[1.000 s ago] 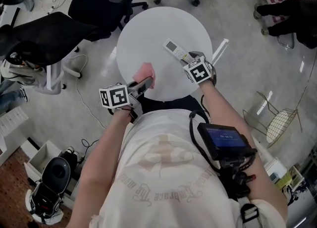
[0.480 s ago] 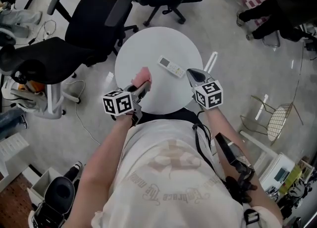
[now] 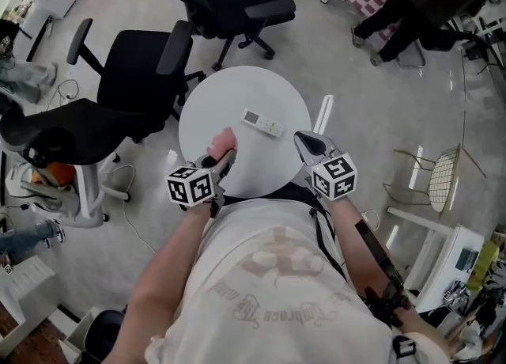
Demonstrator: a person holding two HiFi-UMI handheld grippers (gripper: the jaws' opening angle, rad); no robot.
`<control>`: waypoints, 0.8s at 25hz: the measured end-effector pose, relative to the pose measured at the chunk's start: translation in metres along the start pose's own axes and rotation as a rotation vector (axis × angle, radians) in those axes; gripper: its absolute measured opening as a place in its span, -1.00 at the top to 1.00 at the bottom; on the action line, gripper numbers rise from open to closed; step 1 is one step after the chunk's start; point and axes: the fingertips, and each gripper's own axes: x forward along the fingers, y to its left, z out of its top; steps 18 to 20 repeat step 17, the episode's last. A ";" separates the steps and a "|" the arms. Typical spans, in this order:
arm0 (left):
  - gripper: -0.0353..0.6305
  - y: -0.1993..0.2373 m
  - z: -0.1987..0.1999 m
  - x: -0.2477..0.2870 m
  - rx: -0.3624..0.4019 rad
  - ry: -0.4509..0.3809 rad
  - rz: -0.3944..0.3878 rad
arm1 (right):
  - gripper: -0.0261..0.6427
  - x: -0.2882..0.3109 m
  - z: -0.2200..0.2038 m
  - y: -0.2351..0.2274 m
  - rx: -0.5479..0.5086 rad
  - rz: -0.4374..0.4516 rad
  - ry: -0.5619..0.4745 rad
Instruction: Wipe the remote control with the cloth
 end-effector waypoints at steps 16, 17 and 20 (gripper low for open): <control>0.77 -0.007 0.004 0.003 0.070 0.007 -0.043 | 0.90 -0.024 0.004 0.001 -0.001 -0.059 -0.055; 0.77 -0.008 0.004 0.003 0.070 0.007 -0.045 | 0.90 -0.025 0.004 0.001 -0.002 -0.060 -0.054; 0.77 -0.008 0.004 0.003 0.070 0.007 -0.045 | 0.90 -0.025 0.004 0.001 -0.002 -0.060 -0.054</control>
